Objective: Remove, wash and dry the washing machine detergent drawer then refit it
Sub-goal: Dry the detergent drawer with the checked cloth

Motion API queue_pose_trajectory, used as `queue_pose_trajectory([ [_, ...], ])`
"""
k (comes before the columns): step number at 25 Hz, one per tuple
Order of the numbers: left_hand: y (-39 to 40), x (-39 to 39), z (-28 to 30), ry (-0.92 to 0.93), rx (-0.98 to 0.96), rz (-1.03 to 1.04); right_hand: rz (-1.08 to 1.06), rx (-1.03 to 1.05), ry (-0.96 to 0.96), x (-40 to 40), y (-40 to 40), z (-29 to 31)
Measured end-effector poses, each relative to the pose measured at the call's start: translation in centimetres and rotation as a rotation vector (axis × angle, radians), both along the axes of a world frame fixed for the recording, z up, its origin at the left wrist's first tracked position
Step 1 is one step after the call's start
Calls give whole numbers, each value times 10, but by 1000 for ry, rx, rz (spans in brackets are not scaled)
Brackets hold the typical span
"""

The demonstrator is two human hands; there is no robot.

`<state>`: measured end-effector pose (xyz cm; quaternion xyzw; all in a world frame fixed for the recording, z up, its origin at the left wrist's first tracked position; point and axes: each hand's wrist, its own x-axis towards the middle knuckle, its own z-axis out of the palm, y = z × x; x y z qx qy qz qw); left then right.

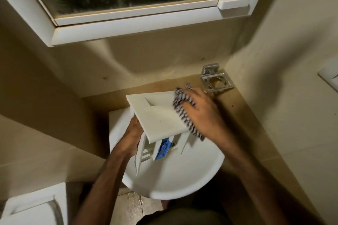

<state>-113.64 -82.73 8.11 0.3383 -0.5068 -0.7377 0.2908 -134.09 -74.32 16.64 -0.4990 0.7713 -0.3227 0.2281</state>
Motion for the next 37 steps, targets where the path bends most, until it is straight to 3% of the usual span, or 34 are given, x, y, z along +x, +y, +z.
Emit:
queue_pose_trajectory([
  [2, 1, -5, 2, 0, 30, -23, 264, -205, -56, 33, 19, 12],
  [4, 3, -6, -4, 15, 64, -33, 444, -270, -56, 43, 28, 20],
  [9, 11, -5, -2, -45, 93, 17, 131, 54, 37, -13, 0, 26],
  [11, 16, -9, -1, -54, 82, 6, 166, 119, 13, -7, -11, 29],
  [16, 11, -8, -4, -19, 98, -16, 259, -70, -136, 21, -24, 26],
  [19, 9, -7, -2, -9, 151, 24, -1, 29, 51, 0, -21, 9],
  [21, 7, -5, -7, 3, 231, 45, -151, 53, 60, 0, -12, -2],
  [23, 3, -2, -10, 47, 356, 52, -64, -146, 6, 18, 2, -4],
  [26, -4, 4, -12, 120, 449, 81, 125, -357, 143, 23, 21, -16],
  [28, -5, 6, -12, 102, 419, 119, -51, -313, 186, 3, 20, -25],
  [31, -2, 7, -6, 173, 416, 176, -472, -200, -55, -33, 26, -47],
  [33, -1, 5, -3, 177, 390, 263, -613, -174, -417, -45, 34, -64],
  [35, 0, 2, -1, 138, 403, 329, -637, -88, -875, -36, 44, -78],
  [37, 1, -9, 9, 92, 417, 288, -572, 28, -1157, -15, 50, -83],
])
